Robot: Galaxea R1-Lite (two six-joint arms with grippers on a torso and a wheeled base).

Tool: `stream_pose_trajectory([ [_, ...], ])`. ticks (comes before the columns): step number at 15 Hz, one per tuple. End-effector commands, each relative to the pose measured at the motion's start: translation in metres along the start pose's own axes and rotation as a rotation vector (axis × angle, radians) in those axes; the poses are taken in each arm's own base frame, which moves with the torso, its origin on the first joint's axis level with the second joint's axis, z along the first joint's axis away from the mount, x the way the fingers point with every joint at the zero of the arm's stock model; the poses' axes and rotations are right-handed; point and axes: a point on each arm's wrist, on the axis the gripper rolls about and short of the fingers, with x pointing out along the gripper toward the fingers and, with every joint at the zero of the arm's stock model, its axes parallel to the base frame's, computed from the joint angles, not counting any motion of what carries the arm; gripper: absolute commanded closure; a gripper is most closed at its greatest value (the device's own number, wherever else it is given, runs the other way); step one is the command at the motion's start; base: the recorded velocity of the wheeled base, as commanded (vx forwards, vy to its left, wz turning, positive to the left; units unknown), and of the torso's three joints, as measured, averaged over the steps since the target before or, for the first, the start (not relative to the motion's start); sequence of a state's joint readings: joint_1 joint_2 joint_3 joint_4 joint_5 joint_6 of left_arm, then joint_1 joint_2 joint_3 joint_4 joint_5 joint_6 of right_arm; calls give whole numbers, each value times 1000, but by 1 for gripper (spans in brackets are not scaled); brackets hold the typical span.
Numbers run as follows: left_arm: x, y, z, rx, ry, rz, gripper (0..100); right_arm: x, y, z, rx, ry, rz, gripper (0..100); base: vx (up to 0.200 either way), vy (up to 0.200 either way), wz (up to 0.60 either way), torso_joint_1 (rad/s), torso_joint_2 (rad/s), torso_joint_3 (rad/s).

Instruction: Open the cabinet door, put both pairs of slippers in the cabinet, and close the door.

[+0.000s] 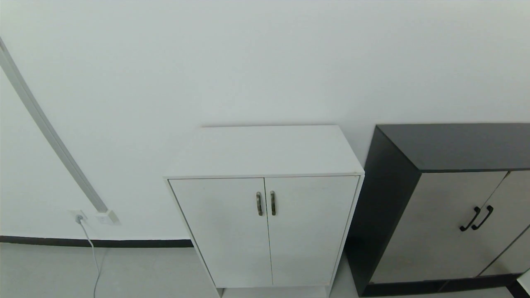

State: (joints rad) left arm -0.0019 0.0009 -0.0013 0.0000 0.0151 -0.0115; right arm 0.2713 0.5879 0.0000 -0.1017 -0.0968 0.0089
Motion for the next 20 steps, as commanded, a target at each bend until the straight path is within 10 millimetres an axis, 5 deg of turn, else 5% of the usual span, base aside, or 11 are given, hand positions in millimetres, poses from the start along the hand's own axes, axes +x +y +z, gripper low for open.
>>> stream_pose_trajectory([
  [1, 0, 0, 0, -1, 0, 1, 100, -3, 0, -4, 1, -9, 14, 100, 0, 0, 0, 0, 0, 0],
  [8, 0, 0, 0, 1, 2, -1, 100, -10, 1, -13, -25, -18, 79, 100, 0, 0, 0, 0, 0, 0],
  [20, 0, 0, 0, -1, 2, 1, 100, -27, -1, -21, 53, -249, -69, 100, 0, 0, 0, 0, 0, 0],
])
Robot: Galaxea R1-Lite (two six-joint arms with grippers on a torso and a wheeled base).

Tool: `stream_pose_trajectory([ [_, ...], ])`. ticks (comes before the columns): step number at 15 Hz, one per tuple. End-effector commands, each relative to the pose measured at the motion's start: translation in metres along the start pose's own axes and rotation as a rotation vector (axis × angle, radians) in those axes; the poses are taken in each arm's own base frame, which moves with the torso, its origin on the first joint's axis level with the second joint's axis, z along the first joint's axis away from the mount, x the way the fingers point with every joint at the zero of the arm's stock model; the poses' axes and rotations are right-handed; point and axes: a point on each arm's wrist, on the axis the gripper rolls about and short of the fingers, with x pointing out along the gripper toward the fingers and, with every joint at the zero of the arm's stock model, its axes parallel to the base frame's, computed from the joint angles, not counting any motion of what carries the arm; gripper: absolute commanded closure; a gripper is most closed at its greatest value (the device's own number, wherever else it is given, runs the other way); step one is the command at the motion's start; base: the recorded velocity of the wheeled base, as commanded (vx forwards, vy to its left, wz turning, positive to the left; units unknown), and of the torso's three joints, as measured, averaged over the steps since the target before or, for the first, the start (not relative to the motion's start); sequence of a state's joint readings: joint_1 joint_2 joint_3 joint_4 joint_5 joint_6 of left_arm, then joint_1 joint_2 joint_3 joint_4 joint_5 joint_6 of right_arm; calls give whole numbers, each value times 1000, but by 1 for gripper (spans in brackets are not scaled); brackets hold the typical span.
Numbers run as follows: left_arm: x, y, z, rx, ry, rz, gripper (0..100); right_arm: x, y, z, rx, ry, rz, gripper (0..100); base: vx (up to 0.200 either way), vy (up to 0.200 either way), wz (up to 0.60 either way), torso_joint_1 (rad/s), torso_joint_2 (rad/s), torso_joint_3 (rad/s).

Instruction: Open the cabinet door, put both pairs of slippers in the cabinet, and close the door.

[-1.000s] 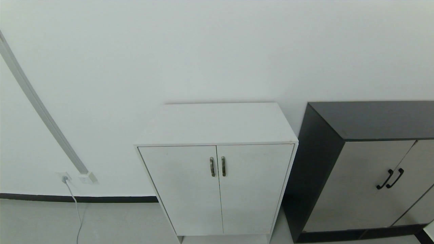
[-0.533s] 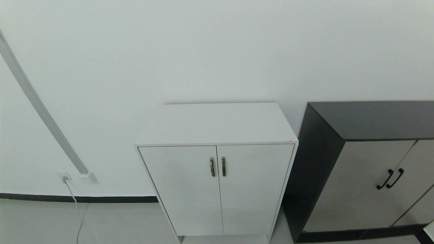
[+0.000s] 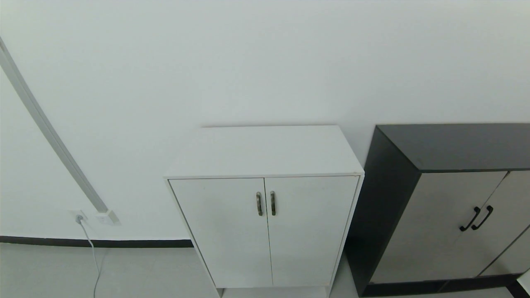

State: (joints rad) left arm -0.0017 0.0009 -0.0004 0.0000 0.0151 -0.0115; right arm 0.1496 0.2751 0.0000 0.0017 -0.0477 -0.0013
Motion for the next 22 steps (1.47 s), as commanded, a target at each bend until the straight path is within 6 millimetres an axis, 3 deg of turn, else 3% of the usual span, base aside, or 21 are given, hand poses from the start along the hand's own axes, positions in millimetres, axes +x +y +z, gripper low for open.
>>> stream_pose_trajectory([
  [1, 0, 0, 0, -1, 1, 0, 100, -6, 0, -2, 8, -79, -13, 100, 0, 0, 0, 0, 0, 0],
  [5, 0, 0, 0, -1, 0, 0, 100, -13, 0, -5, 18, -172, -45, 100, 0, 0, 0, 0, 0, 0],
  [13, 0, 0, 0, -1, 1, 2, 100, -13, 0, -5, 52, -183, -46, 100, 0, 0, 0, 0, 0, 0],
  [19, 0, 0, 0, 1, 1, -1, 100, -12, 1, -4, 68, -166, -194, 100, 0, 0, 0, 0, 0, 0],
  [22, 0, 0, 0, 1, 1, -1, 100, -20, 2, -9, 63, -273, -193, 100, 0, 0, 0, 0, 0, 0],
])
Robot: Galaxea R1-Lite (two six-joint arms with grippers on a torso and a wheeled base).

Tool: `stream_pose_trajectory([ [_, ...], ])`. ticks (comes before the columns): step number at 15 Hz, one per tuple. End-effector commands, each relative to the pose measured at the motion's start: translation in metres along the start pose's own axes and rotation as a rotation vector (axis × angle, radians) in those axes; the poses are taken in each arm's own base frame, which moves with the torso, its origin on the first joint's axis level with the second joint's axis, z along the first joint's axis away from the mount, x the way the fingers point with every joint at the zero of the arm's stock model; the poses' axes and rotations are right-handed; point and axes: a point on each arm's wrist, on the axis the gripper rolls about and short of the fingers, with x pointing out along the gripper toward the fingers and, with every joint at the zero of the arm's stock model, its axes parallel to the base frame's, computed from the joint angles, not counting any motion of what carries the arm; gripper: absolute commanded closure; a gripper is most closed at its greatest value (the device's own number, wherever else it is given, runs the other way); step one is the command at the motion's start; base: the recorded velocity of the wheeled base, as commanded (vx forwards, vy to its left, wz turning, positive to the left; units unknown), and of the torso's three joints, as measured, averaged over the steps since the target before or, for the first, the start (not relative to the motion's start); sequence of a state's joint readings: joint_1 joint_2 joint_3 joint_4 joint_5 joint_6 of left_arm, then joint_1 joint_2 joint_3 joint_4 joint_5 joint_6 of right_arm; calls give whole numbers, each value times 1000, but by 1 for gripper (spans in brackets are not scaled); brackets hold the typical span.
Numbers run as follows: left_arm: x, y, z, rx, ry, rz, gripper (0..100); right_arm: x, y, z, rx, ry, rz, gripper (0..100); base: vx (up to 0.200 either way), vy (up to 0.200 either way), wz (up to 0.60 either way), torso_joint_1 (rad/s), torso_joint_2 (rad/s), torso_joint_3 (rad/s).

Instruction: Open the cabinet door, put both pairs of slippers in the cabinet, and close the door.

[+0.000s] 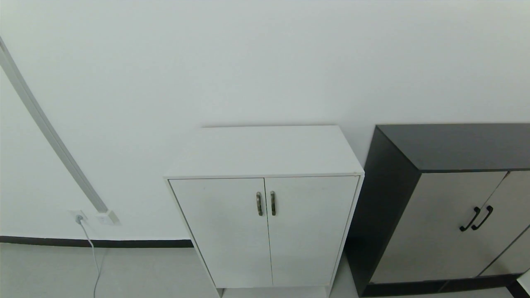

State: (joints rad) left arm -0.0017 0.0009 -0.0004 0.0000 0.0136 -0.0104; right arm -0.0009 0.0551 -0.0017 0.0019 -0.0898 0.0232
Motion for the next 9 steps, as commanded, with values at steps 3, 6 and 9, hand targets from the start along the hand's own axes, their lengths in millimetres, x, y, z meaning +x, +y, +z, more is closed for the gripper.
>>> stream_pose_trajectory([
  [3, 0, 0, 0, 3, 0, -4, 100, -4, 0, -1, 17, -57, -3, 100, 0, 0, 0, 0, 0, 0],
  [6, 0, 0, 0, 3, 1, -1, 100, -4, -1, -1, 77, -64, -19, 100, 0, 0, 0, 0, 0, 0],
  [9, 0, 0, 0, 3, 1, -1, 100, -4, -1, -1, 74, -64, -19, 100, 0, 0, 0, 0, 0, 0],
])
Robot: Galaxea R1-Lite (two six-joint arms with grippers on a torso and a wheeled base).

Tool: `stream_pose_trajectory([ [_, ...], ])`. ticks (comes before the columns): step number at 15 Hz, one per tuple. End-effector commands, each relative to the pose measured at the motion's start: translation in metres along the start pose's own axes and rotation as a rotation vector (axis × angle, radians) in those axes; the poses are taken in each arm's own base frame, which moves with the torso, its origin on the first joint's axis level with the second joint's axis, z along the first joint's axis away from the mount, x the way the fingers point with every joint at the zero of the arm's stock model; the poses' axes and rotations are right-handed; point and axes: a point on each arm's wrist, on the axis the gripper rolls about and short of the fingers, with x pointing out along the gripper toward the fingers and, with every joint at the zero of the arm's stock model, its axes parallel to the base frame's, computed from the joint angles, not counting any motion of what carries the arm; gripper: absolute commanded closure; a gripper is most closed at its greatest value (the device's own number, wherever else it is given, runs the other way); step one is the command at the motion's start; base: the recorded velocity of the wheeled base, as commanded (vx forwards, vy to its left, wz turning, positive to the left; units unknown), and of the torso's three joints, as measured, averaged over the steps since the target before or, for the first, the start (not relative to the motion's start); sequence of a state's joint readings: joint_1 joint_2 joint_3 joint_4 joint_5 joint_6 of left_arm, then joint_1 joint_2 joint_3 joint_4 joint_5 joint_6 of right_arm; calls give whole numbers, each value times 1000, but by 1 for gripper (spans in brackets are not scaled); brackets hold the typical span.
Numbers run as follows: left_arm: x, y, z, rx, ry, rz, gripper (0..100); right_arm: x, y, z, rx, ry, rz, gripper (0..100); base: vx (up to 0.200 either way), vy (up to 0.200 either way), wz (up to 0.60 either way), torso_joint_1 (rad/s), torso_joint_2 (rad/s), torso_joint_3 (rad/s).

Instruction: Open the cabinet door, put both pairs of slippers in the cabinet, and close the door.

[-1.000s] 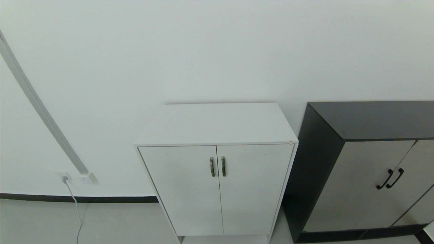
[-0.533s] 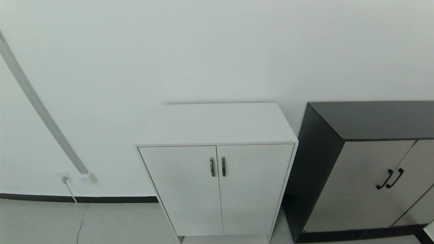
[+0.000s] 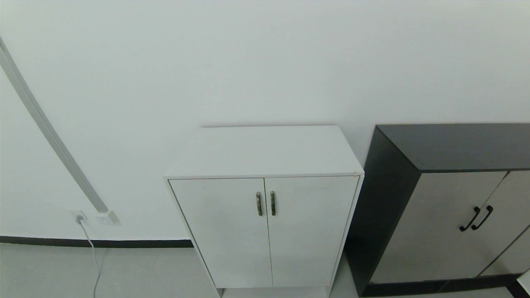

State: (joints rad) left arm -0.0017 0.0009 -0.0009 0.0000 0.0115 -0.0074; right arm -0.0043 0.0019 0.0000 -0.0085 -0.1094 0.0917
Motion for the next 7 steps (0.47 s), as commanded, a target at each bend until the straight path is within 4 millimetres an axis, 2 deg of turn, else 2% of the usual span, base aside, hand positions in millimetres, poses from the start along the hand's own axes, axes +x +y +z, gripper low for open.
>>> stream_pose_trajectory([
  [1, 0, 0, 0, 0, 0, 1, 100, 0, 0, 0, -1, -1, 0, 100, 0, 0, 0, 0, 0, 0],
  [7, 0, 0, 0, 0, 0, 1, 100, 0, 0, 0, -10, 1, 3, 100, 0, 0, 0, 0, 0, 0],
])
